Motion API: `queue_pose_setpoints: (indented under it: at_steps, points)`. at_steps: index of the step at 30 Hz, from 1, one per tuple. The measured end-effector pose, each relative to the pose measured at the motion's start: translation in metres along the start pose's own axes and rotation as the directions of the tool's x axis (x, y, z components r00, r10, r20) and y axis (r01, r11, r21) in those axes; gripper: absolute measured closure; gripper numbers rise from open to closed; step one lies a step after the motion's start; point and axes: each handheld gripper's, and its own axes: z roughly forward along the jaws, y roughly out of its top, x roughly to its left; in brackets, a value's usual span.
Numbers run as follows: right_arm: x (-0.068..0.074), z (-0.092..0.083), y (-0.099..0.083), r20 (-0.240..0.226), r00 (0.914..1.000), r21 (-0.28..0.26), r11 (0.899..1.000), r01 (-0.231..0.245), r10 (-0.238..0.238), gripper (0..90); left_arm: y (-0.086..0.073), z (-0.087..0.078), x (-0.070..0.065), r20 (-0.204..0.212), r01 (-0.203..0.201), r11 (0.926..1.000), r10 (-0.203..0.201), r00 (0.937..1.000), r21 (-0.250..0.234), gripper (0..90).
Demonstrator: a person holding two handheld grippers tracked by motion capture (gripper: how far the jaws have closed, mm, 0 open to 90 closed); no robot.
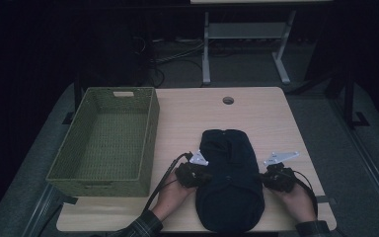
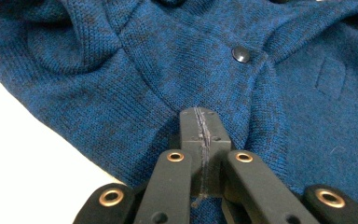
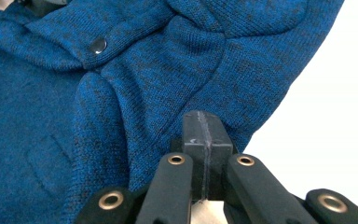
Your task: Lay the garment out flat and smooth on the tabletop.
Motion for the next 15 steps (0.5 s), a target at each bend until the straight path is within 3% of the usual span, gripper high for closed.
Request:
queue_pose_setpoints:
  at_steps: [5,15]
  points:
    - [0.001,0.0,0.001,0.001,0.9999,0.005,1.0,0.011,-0.011,89.8,0.0,-0.001,0.002,0.015,0.011,0.9999,-0.011,0.9998,-0.005,89.3]
    - [-0.005,-0.007,0.007,0.013,0.9999,-0.044,0.999,0.01,-0.01,73.5,0.006,-0.009,0.011,0.015,0.04,0.9989,-0.04,0.9991,-0.025,70.2]
